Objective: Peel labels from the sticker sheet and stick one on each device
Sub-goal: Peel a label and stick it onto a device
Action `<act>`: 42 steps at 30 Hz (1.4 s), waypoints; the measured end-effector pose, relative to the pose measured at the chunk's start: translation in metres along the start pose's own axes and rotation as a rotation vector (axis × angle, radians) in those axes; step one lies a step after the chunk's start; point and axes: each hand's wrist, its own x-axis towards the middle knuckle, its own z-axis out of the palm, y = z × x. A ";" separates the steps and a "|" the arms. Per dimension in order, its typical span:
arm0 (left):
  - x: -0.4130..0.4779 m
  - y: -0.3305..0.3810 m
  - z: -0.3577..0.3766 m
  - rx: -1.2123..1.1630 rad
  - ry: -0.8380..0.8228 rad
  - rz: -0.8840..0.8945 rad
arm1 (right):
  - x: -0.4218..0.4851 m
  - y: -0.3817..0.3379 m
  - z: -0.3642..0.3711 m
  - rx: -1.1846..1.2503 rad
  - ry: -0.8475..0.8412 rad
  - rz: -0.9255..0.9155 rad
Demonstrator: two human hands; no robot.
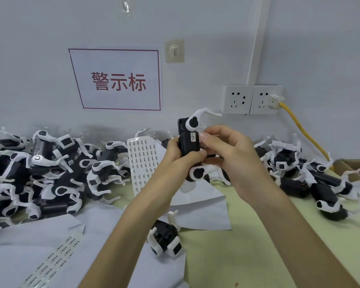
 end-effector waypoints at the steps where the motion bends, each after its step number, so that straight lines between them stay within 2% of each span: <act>1: 0.001 0.001 0.000 -0.021 0.001 -0.002 | 0.000 0.001 0.001 -0.010 0.009 -0.017; 5: -0.001 0.002 0.001 0.059 -0.011 0.039 | -0.001 0.003 0.003 -0.095 0.055 -0.093; 9: 0.000 0.008 0.001 0.178 -0.040 0.083 | -0.002 0.001 0.002 -0.139 -0.009 -0.184; 13: -0.005 -0.001 -0.011 0.179 -0.102 0.277 | -0.001 -0.001 -0.001 -0.137 -0.095 -0.255; 16: -0.010 0.009 0.002 0.263 -0.077 0.211 | 0.001 0.002 -0.004 -0.109 -0.164 -0.224; 23: -0.008 0.009 -0.004 0.300 -0.069 0.206 | 0.004 0.009 -0.006 -0.014 -0.250 -0.168; 29: -0.002 0.007 -0.006 0.261 0.079 0.100 | 0.001 0.007 -0.009 -0.037 -0.374 -0.149; 34: -0.004 0.012 -0.002 0.157 0.123 0.009 | -0.001 0.005 -0.005 -0.044 -0.365 -0.110; 42: -0.007 0.022 -0.005 0.140 0.111 -0.005 | -0.004 0.005 0.008 -0.054 -0.330 -0.137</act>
